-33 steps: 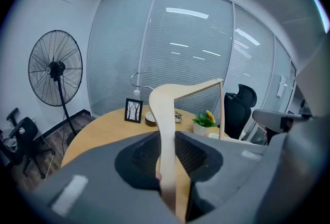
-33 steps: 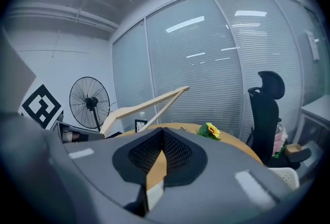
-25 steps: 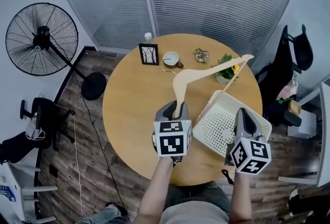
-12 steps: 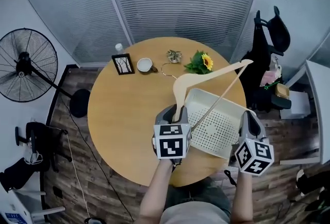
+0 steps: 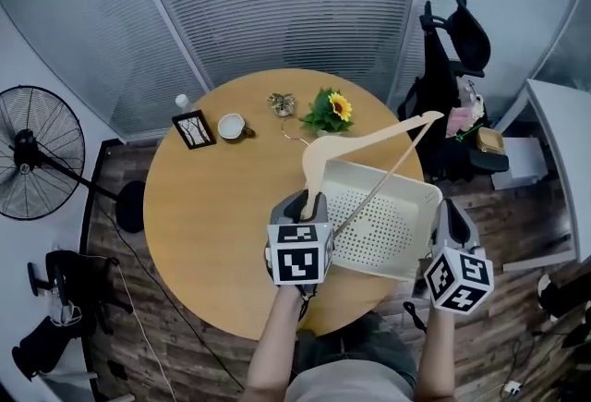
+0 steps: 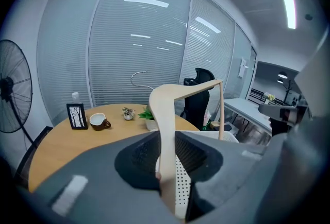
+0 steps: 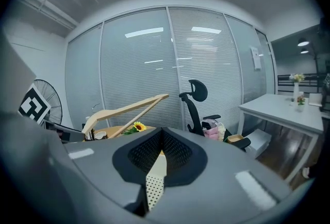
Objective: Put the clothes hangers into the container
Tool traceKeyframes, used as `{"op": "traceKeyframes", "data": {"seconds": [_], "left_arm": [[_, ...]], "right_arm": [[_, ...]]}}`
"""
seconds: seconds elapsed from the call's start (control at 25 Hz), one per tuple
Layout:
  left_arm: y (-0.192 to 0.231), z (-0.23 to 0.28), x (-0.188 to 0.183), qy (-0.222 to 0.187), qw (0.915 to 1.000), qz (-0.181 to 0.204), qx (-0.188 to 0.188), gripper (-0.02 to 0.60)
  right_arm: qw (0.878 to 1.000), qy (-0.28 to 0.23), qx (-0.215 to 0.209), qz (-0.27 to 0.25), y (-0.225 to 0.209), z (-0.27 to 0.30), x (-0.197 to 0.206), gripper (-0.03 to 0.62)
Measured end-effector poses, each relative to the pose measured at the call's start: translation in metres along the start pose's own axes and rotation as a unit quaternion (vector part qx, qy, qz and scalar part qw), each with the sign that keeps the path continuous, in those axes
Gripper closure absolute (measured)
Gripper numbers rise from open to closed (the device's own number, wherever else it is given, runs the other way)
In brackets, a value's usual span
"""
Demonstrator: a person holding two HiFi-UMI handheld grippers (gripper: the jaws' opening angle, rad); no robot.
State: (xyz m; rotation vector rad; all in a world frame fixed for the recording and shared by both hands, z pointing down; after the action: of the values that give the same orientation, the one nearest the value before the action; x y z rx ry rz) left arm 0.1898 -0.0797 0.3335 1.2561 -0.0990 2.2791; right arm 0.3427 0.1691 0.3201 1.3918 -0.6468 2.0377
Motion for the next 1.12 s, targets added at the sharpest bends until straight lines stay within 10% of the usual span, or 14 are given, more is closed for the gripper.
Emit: {"op": "traceKeyframes", "data": {"seconds": [1.12], "left_arm": [[-0.003, 0.021, 0.019, 0.08, 0.9787, 0.174, 0.072, 0.486]], "right_arm": [[0.997, 0.014, 0.07, 0.024, -0.018, -0.034, 0.023, 0.569]]}}
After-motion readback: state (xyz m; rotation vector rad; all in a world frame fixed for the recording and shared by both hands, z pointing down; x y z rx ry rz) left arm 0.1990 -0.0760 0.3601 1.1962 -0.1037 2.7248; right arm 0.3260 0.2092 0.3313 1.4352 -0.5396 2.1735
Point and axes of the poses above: the fingertips, and each gripper's own axes: z forward along the fingers, y to its left, x out of its underside, the point moved 10 cm from there along -z, backward along the fingers, and after that the axes turned 4 degrees about -z, right-handed, at the moved point
